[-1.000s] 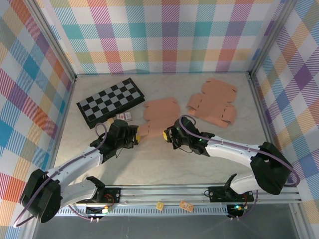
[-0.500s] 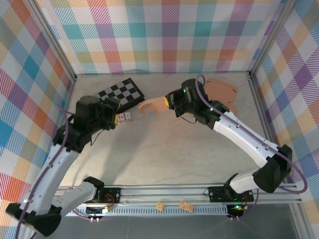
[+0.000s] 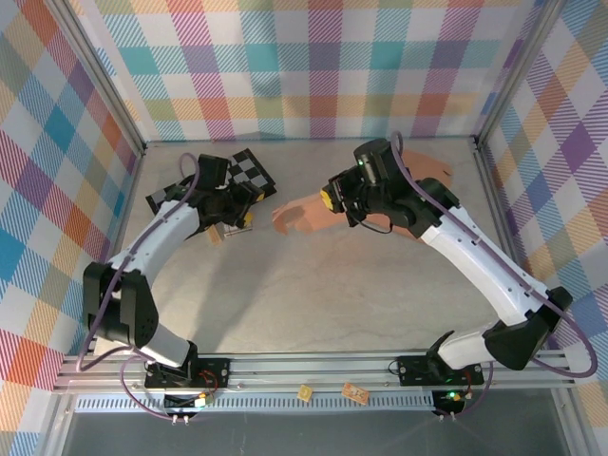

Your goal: Fold the paper box

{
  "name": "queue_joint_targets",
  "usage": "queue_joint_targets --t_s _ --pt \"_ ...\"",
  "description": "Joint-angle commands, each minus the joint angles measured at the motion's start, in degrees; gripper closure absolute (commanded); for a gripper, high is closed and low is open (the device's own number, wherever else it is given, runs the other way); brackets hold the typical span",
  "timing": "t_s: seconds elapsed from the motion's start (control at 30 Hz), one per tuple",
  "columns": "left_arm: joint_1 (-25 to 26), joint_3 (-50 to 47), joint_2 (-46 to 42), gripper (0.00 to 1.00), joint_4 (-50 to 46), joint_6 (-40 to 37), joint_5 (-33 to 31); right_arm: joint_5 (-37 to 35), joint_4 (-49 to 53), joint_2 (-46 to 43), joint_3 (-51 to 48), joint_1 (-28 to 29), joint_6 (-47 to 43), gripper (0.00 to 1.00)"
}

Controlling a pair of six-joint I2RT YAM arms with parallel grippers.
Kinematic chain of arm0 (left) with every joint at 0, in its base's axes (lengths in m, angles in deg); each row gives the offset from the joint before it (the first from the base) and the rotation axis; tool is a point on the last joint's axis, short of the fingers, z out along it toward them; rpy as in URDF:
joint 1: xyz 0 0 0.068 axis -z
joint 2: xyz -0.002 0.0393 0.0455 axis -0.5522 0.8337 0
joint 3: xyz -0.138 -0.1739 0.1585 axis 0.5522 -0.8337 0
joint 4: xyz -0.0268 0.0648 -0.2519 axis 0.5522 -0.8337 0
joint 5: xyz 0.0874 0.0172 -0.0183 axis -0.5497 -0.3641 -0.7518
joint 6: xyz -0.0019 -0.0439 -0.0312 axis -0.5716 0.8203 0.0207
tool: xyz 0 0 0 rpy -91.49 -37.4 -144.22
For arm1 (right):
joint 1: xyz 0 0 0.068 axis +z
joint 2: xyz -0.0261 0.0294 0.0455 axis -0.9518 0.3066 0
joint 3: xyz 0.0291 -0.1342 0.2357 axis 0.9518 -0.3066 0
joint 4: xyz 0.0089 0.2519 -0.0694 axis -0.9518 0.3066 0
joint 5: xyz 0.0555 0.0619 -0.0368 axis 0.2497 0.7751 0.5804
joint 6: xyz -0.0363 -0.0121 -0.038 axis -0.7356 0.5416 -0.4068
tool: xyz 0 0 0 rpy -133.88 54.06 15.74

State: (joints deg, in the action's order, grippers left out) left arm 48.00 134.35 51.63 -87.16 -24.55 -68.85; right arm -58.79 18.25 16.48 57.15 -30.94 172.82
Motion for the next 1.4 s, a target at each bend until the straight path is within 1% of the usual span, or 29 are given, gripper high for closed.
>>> queue_joint_targets --t_s 0.0,0.07,0.1,0.17,0.23,0.33,0.4,0.43,0.53,0.67,0.77,0.83,0.97,1.03,1.1,1.17,1.2,1.27,1.3,1.37 --pt "0.8 2.0 4.5 0.47 5.7 -3.8 5.8 1.7 5.6 -2.0 1.5 0.1 4.4 1.00" --pt "2.2 3.5 6.8 0.48 2.7 -4.9 6.5 3.7 8.3 -1.7 3.7 0.2 7.3 1.00" --pt "3.1 3.1 7.5 0.48 2.7 -5.0 7.0 4.2 10.0 -1.1 6.3 0.4 8.0 1.00" --pt "4.7 1.2 7.5 0.48 2.9 -4.8 7.1 4.7 18.5 1.1 13.1 0.7 9.1 1.00" --pt "5.7 -1.1 6.7 0.49 3.0 -4.3 6.6 5.4 21.4 2.1 14.9 0.8 11.1 1.00" --pt "5.1 -4.2 3.3 0.49 0.4 -4.1 3.1 6.3 17.7 2.1 9.2 0.6 16.4 1.00" --pt "3.6 -3.9 0.4 0.49 -4.7 -5.2 -1.1 7.4 14.2 4.3 6.9 -0.7 17.8 1.00" --pt "2.6 -3.4 -0.7 0.48 -7.3 -5.9 -2.5 8.1 14.1 6.5 7.5 -1.5 17.5 1.00" --pt "-0.5 -2.1 -2.7 0.47 -12.5 -7.7 -4.1 9.6 12.6 12.4 8.8 -4.0 16.8 1.00" --pt "-1.6 -0.6 -3.5 0.46 -16.2 -11.2 -4.6 10.0 9.5 18.9 11.5 -7.0 14.5 1.00" --pt "-1.5 -1.0 -4.9 0.45 -13.7 -12.1 -2.3 11.8 7.0 22.8 13.0 -8.3 12.7 1.00" --pt "-0.8 -0.7 -5.7 0.45 -11.9 -12.8 -0.5 12.2 3.5 23.9 11.5 -8.8 12.4 1.00" --pt "3.0 2.3 -7.3 0.43 -12.4 -14.9 -0.2 12.1 -0.1 24.1 9.1 -9.3 13.4 1.00" --pt "5.4 3.0 -7.7 0.41 -12.8 -13.2 -0.6 11.6 -1.2 23.7 8.0 -9.4 14.2 1.00" --pt "7.2 2.1 -8.4 0.39 -10.2 -9.4 -0.1 11.8 -1.3 23.4 7.8 -9.5 14.5 1.00" --pt "7.8 2.0 -9.1 0.38 -6.6 -7.0 -0.8 12.0 -0.8 23.1 7.9 -9.5 14.5 1.00" --pt "7.8 3.3 -9.1 0.38 -6.2 -6.9 -1.9 12.0 -0.5 22.9 7.8 -9.5 14.4 1.00" --pt "7.4 7.4 -7.6 0.38 -7.6 -9.4 -4.5 11.4 0.0 22.4 7.5 -9.5 14.2 1.00" --pt "7.1 9.7 -5.9 0.37 -8.2 -10.6 -4.3 11.2 -0.2 21.9 7.0 -9.6 14.2 1.00" --pt "6.8 12.7 -1.9 0.38 -8.0 -11.7 -0.9 11.6 -0.9 21.7 6.3 -9.7 14.5 1.00"
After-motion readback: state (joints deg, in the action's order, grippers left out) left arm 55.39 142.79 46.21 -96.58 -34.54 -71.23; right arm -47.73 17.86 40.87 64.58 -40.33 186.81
